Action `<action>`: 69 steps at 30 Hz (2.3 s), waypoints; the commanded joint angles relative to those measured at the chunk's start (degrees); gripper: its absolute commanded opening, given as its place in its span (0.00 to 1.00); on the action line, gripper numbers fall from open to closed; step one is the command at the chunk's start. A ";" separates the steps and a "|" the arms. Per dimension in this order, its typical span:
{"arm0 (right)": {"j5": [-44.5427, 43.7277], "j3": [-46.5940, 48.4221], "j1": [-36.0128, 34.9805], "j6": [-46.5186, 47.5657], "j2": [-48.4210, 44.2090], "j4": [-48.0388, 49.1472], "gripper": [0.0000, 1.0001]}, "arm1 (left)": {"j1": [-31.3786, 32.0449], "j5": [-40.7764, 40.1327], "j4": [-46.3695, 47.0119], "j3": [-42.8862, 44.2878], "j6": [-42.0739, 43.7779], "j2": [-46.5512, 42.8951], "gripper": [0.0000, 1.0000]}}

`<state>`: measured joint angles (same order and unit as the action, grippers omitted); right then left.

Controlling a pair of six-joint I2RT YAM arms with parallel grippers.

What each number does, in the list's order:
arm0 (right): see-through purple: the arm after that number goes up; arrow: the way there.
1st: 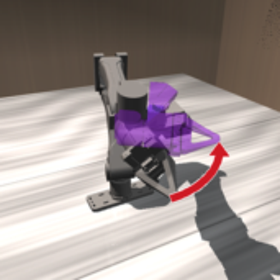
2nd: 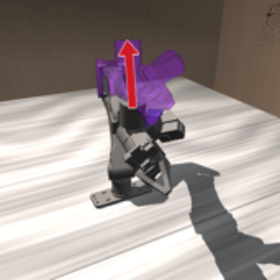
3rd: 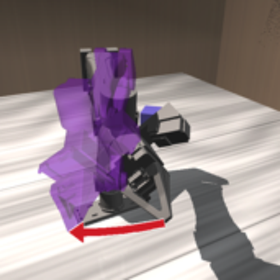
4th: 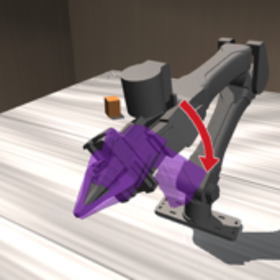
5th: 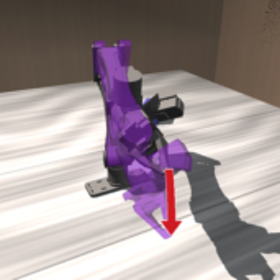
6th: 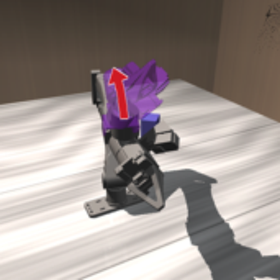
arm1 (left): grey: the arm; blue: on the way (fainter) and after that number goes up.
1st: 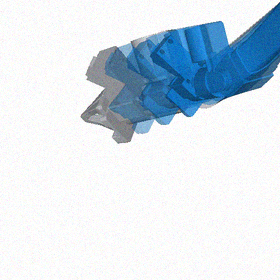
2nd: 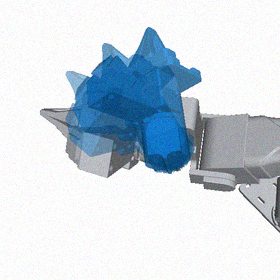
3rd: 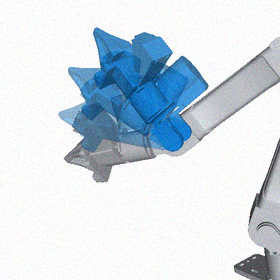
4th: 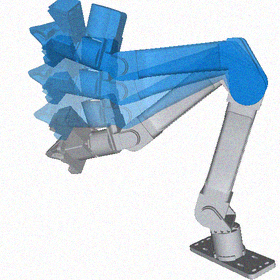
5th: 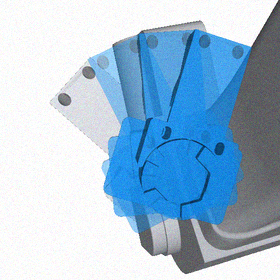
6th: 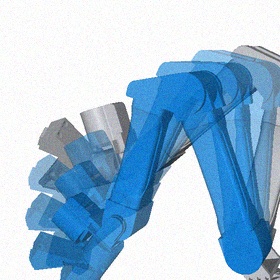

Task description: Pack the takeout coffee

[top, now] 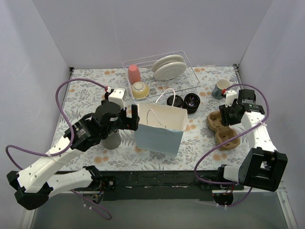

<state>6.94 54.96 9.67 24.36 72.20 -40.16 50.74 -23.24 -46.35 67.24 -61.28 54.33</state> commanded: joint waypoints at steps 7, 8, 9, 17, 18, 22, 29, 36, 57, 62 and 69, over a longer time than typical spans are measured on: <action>0.27 -2.13 0.17 0.95 1.27 0.61 0.53 | -0.20 0.04 -0.50 0.96 0.19 -1.24 0.98; 0.44 -2.75 0.17 0.87 1.19 1.05 0.54 | -0.20 -0.05 -0.50 0.87 0.28 -1.41 0.98; 0.44 -3.01 0.09 0.87 1.18 1.22 0.55 | -0.20 -0.13 -0.50 0.87 0.37 -1.42 0.98; 0.88 -3.98 0.17 0.87 3.02 2.11 0.56 | -0.20 -0.49 -0.06 -0.35 0.46 -2.73 0.98; 0.80 -4.33 0.09 0.87 3.12 2.37 0.56 | -0.20 -0.49 -0.06 -0.45 0.37 -2.65 0.98; 1.23 -4.69 0.17 0.95 3.64 2.81 0.56 | -0.29 -0.92 -0.41 -0.27 0.46 -2.65 0.98; 1.41 -4.07 0.17 1.22 3.30 2.20 0.49 | -0.20 -1.45 -0.67 -0.36 0.63 -3.00 0.98; 1.67 0.76 0.17 1.13 1.54 -1.49 0.44 | -0.20 -1.54 -0.76 -0.36 0.46 -3.09 0.98; 14.14 23.86 -2.63 -6.59 -6.72 -6.77 0.39 | -0.20 -4.35 -1.55 2.89 -1.03 -0.45 0.98; 21.62 35.54 -9.48 -12.56 -7.69 -4.77 0.37 | -0.29 -2.77 -1.03 4.21 -4.20 0.34 0.97; 25.84 41.28 -29.78 -20.40 -5.50 6.14 0.31 | -2.13 0.22 -2.86 6.06 -6.83 2.27 0.90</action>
<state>28.08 93.49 -13.28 10.24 64.88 -41.45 50.06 -24.40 -47.75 70.19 -65.73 55.70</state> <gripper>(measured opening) 0.435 0.920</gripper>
